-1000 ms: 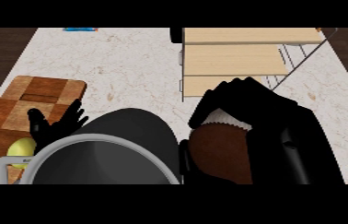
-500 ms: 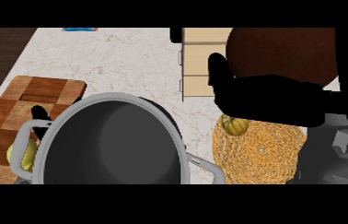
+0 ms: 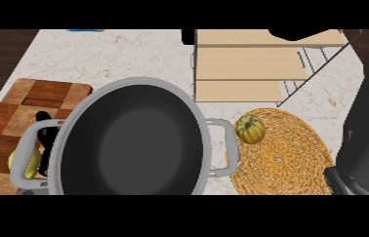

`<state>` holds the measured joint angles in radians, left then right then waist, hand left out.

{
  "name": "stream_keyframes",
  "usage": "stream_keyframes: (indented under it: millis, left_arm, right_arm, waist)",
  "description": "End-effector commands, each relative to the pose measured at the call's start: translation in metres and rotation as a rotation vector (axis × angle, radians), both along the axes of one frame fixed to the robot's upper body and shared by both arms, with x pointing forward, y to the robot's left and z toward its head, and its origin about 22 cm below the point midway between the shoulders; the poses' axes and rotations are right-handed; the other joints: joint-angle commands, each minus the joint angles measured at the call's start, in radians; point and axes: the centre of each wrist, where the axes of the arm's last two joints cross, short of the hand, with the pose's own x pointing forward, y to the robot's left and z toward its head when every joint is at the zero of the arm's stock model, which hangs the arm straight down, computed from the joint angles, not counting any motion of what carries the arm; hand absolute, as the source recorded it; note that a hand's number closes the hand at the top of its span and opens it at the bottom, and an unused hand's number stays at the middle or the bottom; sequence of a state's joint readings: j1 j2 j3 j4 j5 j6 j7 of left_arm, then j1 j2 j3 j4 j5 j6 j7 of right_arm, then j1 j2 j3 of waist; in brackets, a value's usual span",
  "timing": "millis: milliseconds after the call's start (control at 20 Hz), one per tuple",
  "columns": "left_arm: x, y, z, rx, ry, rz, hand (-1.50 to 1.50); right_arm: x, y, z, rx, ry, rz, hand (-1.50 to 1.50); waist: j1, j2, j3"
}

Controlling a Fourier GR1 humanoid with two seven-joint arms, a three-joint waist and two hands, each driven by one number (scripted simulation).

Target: Pick the cupcake from the placemat and place it in the tiered shelf

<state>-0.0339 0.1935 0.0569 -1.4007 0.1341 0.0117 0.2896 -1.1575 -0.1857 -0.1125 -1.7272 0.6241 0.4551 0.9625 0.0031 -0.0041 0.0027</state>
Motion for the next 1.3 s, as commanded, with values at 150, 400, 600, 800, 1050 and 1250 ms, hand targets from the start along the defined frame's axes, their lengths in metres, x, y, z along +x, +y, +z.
stream_keyframes:
  millis: [150,400,600,800,1050,1250]
  left_arm:
    - [-0.002,0.004,-0.007,-0.018,0.035,-0.002,0.0]
    - [0.001,0.008,-0.01,-0.03,0.042,-0.011,0.0]
    - [0.002,0.005,0.0,-0.003,0.037,-0.001,0.0]
    - [0.016,0.004,0.005,-0.011,0.045,0.014,0.0]
    - [0.016,0.002,0.002,-0.02,0.031,0.025,0.0]
    - [0.011,0.004,-0.002,-0.006,0.045,-0.007,0.0]
  right_arm:
    - [0.056,-0.017,-0.003,-0.087,0.103,-0.046,1.5]
    - [0.08,-0.005,-0.025,-0.094,0.088,-0.07,1.5]
    - [0.087,-0.014,-0.025,-0.094,0.074,-0.071,1.5]
    - [0.092,-0.006,-0.035,-0.101,0.065,-0.047,1.5]
    - [0.108,-0.018,-0.063,-0.09,0.064,-0.006,1.5]
    - [0.107,-0.024,-0.043,-0.092,0.053,-0.001,1.5]
  waist:
    - [0.013,0.008,-0.004]
    - [0.014,0.01,-0.004]
    - [0.01,0.006,-0.003]
    - [0.005,0.005,-0.003]
    - [0.004,0.005,-0.003]
    - [0.003,0.004,-0.003]
